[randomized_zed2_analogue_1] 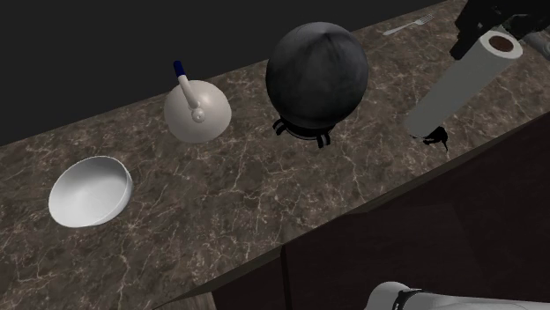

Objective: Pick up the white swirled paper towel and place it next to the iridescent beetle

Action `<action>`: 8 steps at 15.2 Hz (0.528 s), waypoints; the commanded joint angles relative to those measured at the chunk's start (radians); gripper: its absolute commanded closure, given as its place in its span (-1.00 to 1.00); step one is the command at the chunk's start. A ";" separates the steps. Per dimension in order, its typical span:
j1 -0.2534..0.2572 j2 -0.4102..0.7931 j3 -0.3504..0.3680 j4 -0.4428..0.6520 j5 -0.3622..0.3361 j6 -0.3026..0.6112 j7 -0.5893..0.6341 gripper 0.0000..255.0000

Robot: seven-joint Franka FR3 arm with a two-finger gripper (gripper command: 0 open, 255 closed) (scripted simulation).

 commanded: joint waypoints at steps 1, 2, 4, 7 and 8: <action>0.000 -0.005 0.000 -0.031 0.000 0.027 -0.001 1.00; 0.000 -0.006 0.000 -0.045 0.000 0.040 -0.001 1.00; -0.001 -0.008 0.000 -0.074 -0.001 0.066 -0.002 1.00; -0.001 -0.009 -0.001 -0.115 -0.001 0.107 -0.003 1.00; -0.001 -0.008 -0.001 -0.128 -0.001 0.120 -0.004 1.00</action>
